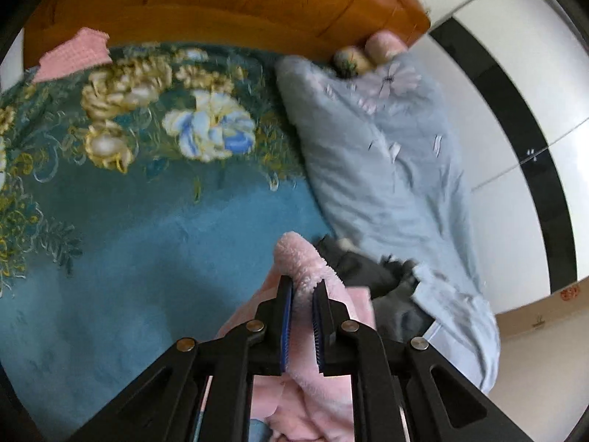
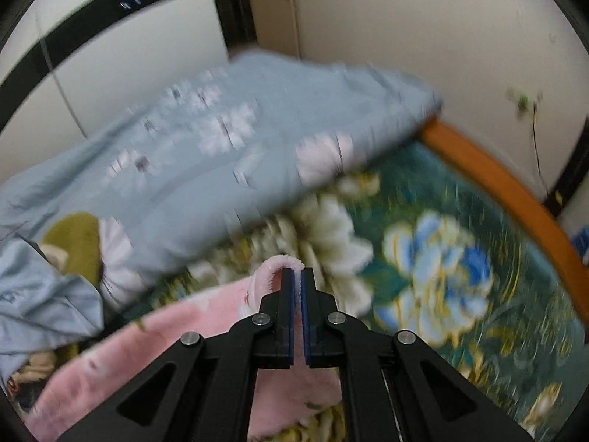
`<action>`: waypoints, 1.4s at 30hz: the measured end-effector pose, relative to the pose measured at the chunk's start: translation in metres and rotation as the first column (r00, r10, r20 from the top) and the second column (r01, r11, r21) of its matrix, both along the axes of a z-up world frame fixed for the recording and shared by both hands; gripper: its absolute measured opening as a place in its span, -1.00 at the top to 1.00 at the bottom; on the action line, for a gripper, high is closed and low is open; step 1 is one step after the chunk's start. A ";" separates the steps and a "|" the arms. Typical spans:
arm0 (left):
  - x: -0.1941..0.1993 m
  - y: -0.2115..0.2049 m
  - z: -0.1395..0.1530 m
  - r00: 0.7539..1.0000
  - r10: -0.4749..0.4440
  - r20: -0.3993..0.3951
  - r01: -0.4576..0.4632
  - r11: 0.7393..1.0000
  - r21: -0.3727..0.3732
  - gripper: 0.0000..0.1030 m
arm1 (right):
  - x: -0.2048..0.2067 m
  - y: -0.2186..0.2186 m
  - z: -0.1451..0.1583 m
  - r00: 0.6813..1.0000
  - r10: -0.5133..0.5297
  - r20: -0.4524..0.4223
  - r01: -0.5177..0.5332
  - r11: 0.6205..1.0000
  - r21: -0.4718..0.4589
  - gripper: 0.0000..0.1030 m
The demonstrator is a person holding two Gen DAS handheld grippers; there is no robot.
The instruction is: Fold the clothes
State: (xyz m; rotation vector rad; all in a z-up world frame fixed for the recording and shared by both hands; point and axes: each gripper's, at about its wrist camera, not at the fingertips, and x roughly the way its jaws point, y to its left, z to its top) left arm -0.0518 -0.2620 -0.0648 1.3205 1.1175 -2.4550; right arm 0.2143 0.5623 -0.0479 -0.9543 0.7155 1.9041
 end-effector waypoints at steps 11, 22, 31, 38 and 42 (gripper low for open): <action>0.024 0.024 -0.035 0.985 -0.170 0.005 0.170 0.985 -0.026 -0.30 | -0.011 -0.047 -0.034 0.989 0.146 0.011 -0.144 0.982 -0.123 0.57; 0.112 0.001 -0.162 0.976 0.086 0.202 -0.134 0.962 0.239 -0.35 | -0.073 -0.221 -0.011 0.742 0.658 -0.132 -0.670 0.733 -0.114 0.01; 0.114 0.020 -0.204 0.969 0.101 0.224 -0.168 0.938 0.304 -0.35 | -0.103 -0.392 -0.147 0.497 0.857 -0.137 -0.821 0.413 -0.395 0.01; 0.077 0.027 -0.212 0.965 0.087 0.247 -0.169 0.928 0.333 -0.32 | -0.131 -0.405 -0.161 0.594 0.791 -0.145 -0.767 0.503 -0.399 0.52; 0.064 0.029 -0.209 0.956 0.074 0.282 -0.160 0.942 0.296 0.47 | -0.139 -0.416 -0.144 0.589 0.795 -0.148 -0.774 0.502 -0.386 0.86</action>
